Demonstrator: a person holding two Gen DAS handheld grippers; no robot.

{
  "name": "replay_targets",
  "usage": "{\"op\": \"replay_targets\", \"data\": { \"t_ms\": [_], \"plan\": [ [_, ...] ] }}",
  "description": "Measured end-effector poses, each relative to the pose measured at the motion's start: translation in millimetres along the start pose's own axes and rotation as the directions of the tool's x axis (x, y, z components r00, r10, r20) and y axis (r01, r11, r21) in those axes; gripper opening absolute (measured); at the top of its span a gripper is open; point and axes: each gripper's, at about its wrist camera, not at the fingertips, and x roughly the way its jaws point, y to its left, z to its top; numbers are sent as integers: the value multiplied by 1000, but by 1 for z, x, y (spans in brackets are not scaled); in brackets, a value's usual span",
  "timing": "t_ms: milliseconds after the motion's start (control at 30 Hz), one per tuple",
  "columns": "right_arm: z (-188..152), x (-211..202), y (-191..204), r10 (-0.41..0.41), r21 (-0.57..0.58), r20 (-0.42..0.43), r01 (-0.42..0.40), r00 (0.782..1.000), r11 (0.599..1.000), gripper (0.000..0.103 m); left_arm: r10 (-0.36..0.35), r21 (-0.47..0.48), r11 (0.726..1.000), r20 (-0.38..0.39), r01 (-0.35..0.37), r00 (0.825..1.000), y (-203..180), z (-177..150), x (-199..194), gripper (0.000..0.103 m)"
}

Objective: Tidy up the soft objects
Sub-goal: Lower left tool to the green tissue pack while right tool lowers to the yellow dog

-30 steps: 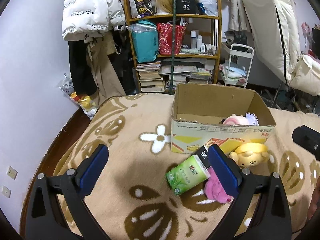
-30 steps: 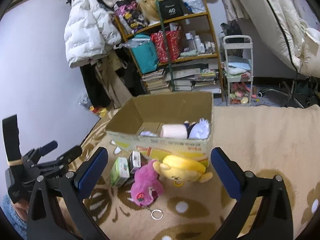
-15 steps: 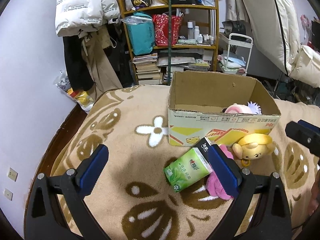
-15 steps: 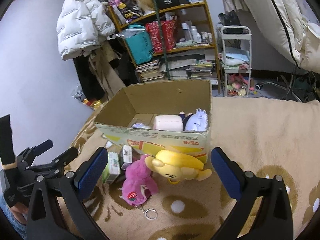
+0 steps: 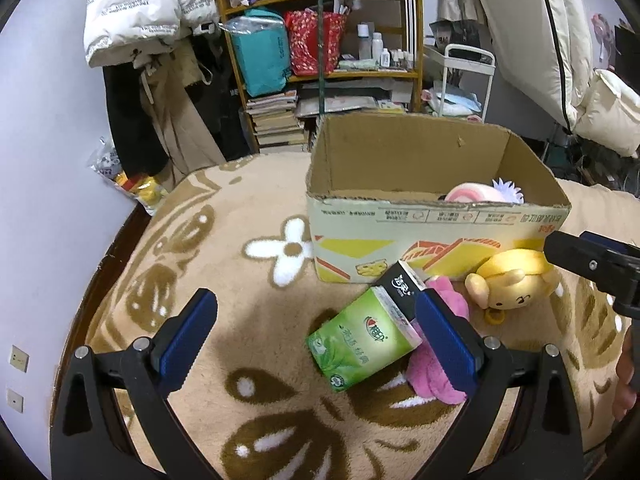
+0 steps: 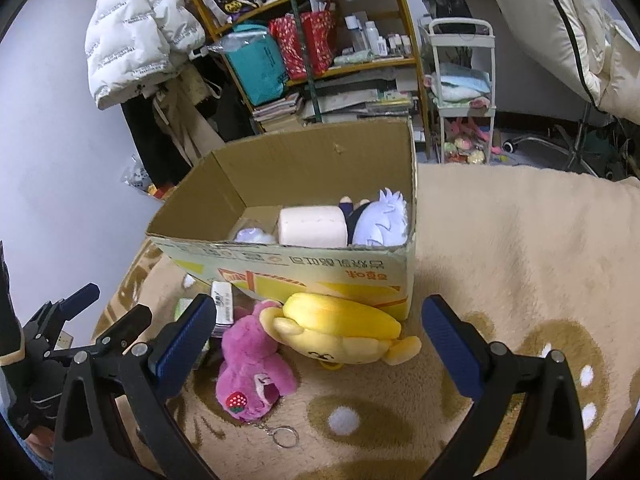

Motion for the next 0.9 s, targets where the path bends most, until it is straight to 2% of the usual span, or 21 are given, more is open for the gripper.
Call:
{"op": "replay_targets", "data": {
  "t_ms": [100,600,900],
  "plan": [
    [-1,8,-3,-7,6,-18,7,1000,1000,103,-37,2,999,-31,37,999,-3,-3,9,98],
    [-5,47,-14,-30,17,-127,32,991,999,103,-49,57,997,-121,56,991,-21,-16,38,98],
    [-9,57,-17,-39,22,-162,43,986,999,103,-37,86,995,-174,53,984,-30,-22,57,98]
  ]
}}
